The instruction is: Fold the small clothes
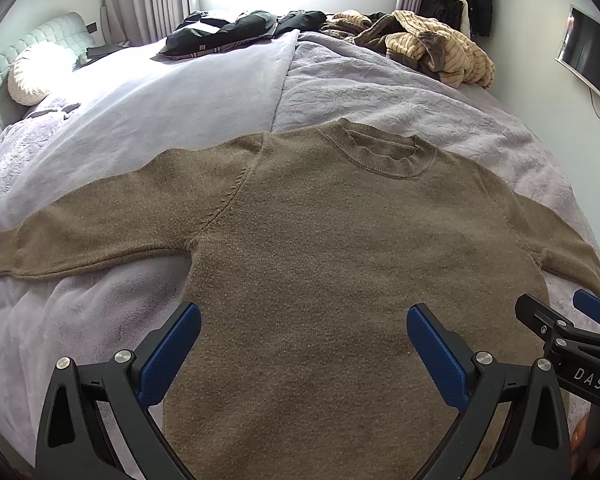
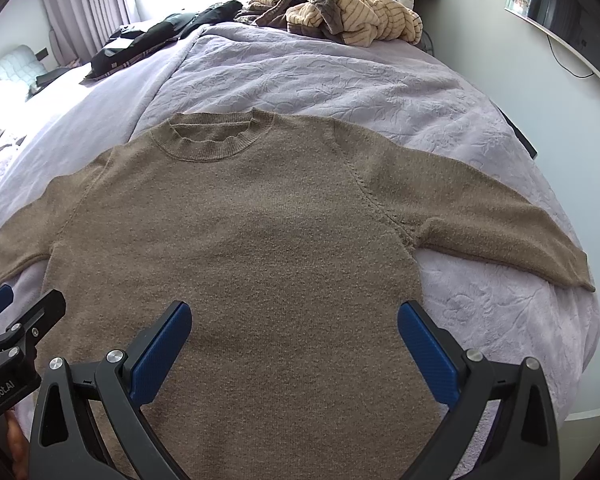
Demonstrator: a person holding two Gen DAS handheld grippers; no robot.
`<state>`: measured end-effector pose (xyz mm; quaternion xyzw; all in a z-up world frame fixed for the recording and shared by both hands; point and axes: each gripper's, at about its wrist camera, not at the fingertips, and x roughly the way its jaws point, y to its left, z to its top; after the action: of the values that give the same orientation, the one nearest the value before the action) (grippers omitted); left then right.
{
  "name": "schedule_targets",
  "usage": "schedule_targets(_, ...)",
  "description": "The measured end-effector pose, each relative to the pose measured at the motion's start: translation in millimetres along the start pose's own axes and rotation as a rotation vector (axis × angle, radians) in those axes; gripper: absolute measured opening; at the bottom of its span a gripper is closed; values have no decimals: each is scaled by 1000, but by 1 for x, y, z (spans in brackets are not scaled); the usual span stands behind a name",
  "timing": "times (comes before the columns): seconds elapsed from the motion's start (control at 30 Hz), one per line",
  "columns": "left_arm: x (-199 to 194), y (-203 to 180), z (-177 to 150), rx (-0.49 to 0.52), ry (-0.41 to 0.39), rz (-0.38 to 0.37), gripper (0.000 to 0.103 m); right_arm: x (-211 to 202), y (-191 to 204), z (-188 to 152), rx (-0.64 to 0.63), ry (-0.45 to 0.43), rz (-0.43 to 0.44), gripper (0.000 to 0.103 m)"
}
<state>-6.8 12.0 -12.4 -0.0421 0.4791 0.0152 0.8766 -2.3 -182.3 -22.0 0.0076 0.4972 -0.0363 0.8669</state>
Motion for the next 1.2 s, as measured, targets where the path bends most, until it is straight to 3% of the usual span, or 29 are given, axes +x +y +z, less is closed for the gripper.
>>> schedule_targets(0.73,10,15,-2,-30,21,-48,103,0,7,3,-10,10,-12,103)
schedule_targets(0.8,12,22,-4,-49,25,-64,103,-3,9,3,-4,-4,51,103)
schedule_targets(1.0,20,62,-9,-122,25,-117,103,-6,9,-2,94,-3,408,103)
schedule_targets(1.2,24,156,-20,-303,-41,-117,103,3,46,-13,74,51,492,103)
